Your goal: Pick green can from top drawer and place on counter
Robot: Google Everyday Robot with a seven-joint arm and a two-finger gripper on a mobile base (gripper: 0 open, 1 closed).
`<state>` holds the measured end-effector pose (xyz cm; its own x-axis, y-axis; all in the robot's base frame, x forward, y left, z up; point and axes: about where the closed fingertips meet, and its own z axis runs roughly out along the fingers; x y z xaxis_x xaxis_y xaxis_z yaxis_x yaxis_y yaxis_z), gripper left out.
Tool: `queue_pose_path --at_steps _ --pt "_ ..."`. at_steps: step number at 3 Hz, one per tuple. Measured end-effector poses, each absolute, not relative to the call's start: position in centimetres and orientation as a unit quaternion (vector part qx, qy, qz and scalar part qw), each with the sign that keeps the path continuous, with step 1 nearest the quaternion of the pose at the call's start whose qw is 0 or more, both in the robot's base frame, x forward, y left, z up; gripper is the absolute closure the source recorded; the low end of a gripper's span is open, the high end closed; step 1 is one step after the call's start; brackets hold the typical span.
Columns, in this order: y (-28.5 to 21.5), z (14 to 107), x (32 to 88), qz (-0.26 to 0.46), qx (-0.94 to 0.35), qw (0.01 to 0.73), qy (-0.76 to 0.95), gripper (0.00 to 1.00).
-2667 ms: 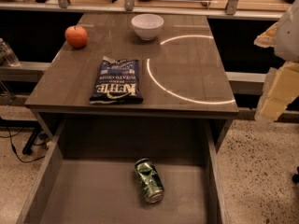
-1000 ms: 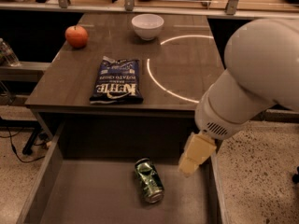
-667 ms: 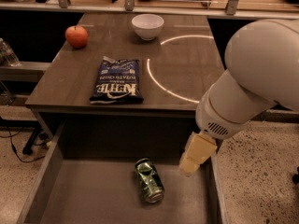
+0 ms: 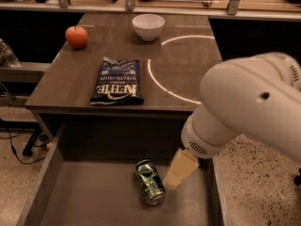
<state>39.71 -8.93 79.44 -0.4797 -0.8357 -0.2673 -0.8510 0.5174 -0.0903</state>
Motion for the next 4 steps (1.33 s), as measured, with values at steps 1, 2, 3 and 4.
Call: queue_pose_path --at_steps 1,2,3,4 --pt "-7.4 75.1 40.0 0.027 -0.445 0.14 0.884 0.0" --pt "-5.0 71.7 40.9 0.037 -0.407 0.147 0.901 0.0" --pt "-1.6 67.7 41.8 0.058 -0.361 0.155 0.918 0.0" --pt "0.0 65.8 41.9 0.065 -0.336 0.157 0.927 0.0"
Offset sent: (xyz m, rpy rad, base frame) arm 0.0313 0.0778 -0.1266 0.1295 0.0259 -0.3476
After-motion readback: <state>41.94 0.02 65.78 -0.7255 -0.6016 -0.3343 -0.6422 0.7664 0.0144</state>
